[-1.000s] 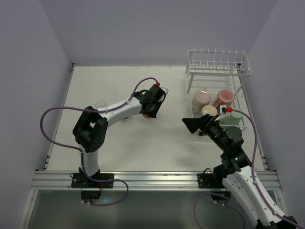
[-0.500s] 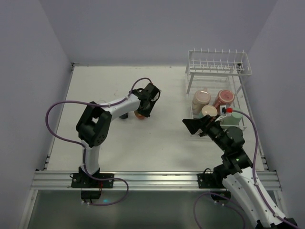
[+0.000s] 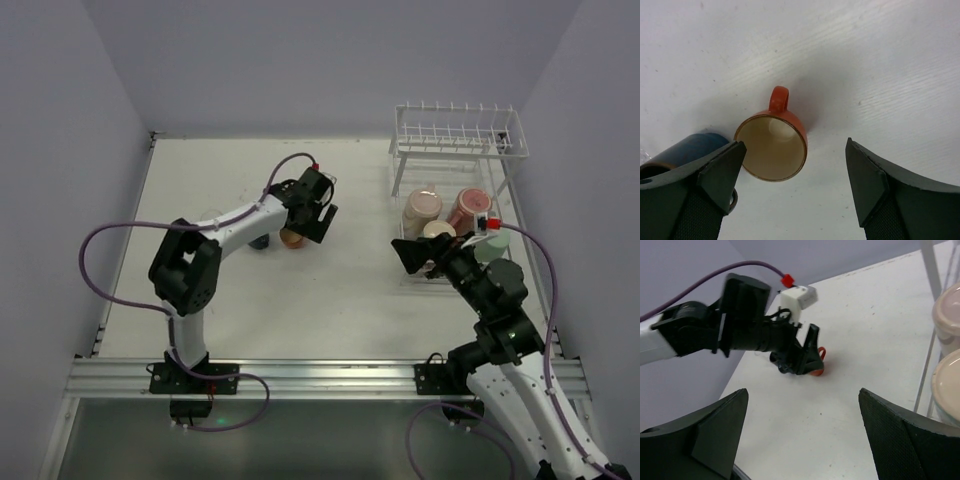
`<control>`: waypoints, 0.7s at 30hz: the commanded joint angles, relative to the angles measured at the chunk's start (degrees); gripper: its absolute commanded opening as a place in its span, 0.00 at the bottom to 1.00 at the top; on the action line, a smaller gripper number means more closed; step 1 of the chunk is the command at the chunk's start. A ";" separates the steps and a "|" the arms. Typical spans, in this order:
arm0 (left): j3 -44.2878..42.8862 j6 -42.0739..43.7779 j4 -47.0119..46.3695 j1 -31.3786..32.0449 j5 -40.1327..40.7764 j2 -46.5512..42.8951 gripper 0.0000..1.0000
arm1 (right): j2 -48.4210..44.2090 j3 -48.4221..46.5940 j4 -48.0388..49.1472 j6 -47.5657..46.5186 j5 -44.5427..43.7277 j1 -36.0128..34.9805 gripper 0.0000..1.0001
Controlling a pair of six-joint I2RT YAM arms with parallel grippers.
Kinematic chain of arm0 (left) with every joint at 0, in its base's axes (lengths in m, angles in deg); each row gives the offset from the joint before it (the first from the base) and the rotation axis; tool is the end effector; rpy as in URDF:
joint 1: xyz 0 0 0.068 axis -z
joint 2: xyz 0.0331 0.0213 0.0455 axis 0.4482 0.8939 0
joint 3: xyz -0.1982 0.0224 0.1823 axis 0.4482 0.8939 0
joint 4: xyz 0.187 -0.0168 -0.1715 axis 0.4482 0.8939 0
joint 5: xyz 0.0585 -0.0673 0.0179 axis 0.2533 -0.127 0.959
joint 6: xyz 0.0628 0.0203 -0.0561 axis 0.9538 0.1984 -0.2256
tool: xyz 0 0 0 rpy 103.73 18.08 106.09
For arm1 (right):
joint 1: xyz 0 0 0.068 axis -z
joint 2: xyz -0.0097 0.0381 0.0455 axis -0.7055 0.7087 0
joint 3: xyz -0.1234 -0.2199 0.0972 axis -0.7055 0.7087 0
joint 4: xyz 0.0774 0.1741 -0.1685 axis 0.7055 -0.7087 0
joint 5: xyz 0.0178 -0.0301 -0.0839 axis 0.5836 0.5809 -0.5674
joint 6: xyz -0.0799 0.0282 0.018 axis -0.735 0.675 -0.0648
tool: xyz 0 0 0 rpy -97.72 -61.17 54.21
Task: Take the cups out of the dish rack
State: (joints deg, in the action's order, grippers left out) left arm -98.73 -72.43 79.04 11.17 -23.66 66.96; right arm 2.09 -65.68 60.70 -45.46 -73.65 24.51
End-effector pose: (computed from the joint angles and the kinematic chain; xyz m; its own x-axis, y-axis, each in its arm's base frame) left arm 0.3421 -0.2428 0.1702 -0.7945 0.3786 -0.4749 0.3673 0.9222 0.1208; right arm 0.1446 0.0704 0.3030 -0.3353 0.5254 -0.7820 -0.4141 0.6634 0.6233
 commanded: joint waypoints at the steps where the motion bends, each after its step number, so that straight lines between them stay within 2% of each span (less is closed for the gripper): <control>1: -0.34 -0.20 -7.73 -0.18 -1.43 -12.56 0.90 | 2.00 -6.18 -5.74 -5.80 -6.64 -0.21 0.93; 4: 2.39 -0.46 -13.79 -0.18 -6.87 -21.53 0.93 | 4.02 -9.78 -9.53 -8.70 -11.63 -0.12 0.86; 6: 3.36 -1.43 -16.26 -0.18 -11.16 -27.51 0.94 | 5.34 -12.85 -13.13 -11.33 -15.24 -0.21 0.86; 7: 4.76 -1.78 -16.80 -0.10 -12.93 -29.27 0.95 | 5.95 -13.74 -14.10 -12.04 -19.00 -0.12 0.88; 11: 11.70 -2.84 -19.70 0.17 -21.45 -40.67 0.95 | 11.30 -15.68 -18.85 -13.72 -25.09 -0.12 0.99; 17: 24.89 -2.31 -21.99 0.34 -24.99 -55.79 0.95 | 18.26 -17.08 -23.77 -14.33 -32.84 -0.21 0.99; 21: 30.60 -1.35 -22.33 0.34 -21.31 -63.46 0.97 | 22.73 -19.19 -27.90 -14.68 -38.53 -0.21 0.99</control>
State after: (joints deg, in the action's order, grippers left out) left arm -70.78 -74.18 58.38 11.39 -45.34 8.36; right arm 22.98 -81.16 38.56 -58.90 -104.51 24.42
